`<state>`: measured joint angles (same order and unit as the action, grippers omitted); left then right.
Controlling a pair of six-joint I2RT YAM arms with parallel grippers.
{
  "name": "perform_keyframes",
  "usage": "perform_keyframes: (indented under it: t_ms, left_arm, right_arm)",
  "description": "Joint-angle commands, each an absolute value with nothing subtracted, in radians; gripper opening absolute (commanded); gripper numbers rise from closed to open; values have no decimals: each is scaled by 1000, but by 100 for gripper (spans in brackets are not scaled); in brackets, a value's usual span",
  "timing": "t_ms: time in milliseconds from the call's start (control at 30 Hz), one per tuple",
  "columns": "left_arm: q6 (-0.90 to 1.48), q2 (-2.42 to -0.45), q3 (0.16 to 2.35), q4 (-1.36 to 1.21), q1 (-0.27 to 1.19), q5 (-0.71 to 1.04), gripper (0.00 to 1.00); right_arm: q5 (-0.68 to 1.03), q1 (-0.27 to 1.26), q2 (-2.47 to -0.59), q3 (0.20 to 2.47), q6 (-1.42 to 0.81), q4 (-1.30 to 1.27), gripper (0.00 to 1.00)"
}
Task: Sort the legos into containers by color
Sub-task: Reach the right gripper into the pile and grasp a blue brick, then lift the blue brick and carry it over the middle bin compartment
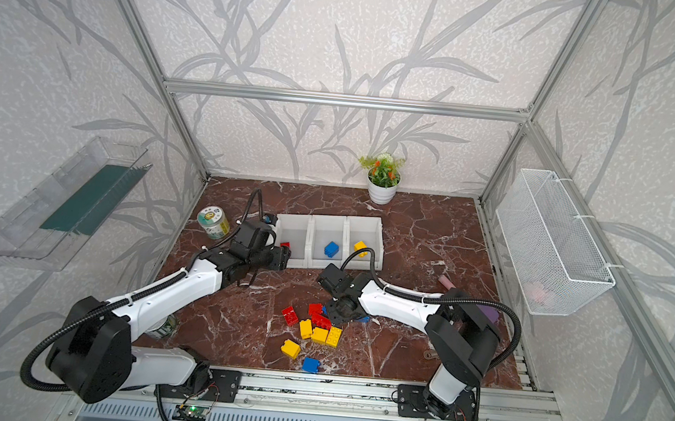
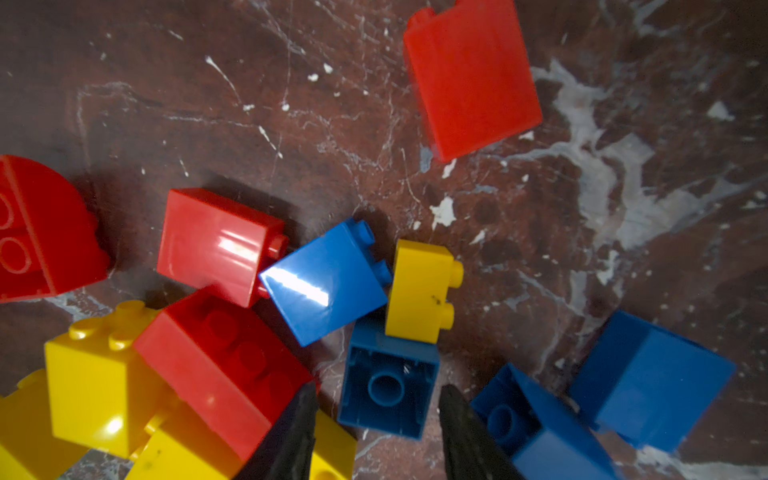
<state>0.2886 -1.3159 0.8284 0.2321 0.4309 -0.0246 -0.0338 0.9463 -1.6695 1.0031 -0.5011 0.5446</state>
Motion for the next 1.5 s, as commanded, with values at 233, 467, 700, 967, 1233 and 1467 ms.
perform_keyframes:
  t_ms: [233,467,700,967,1233,1467]
  left_arm:
    - [297,-1314,826,221,428,-9,69]
    - [296,-1307,824,225,428,-19,69]
    - [301,-1292,816,238,428,-15,69]
    - [290,-1297,829,272,428,-29,69]
    - [322,-1281,805,255,428,11,69]
    - [327,-1291,802,247,429,25,69]
  right_arm:
    - [-41,953,-1701,1018,-520,564,34]
    - [-63,952,-1676,1056,-494,619,28]
    - [-156,936,-1644,1203,-363,681,28]
    - [-106,831,-1873,1503,-215,654,28]
    - [-59,764,-2055,1703,-200,663,28]
    - [-33,735,-2105,1755,-202,666,28]
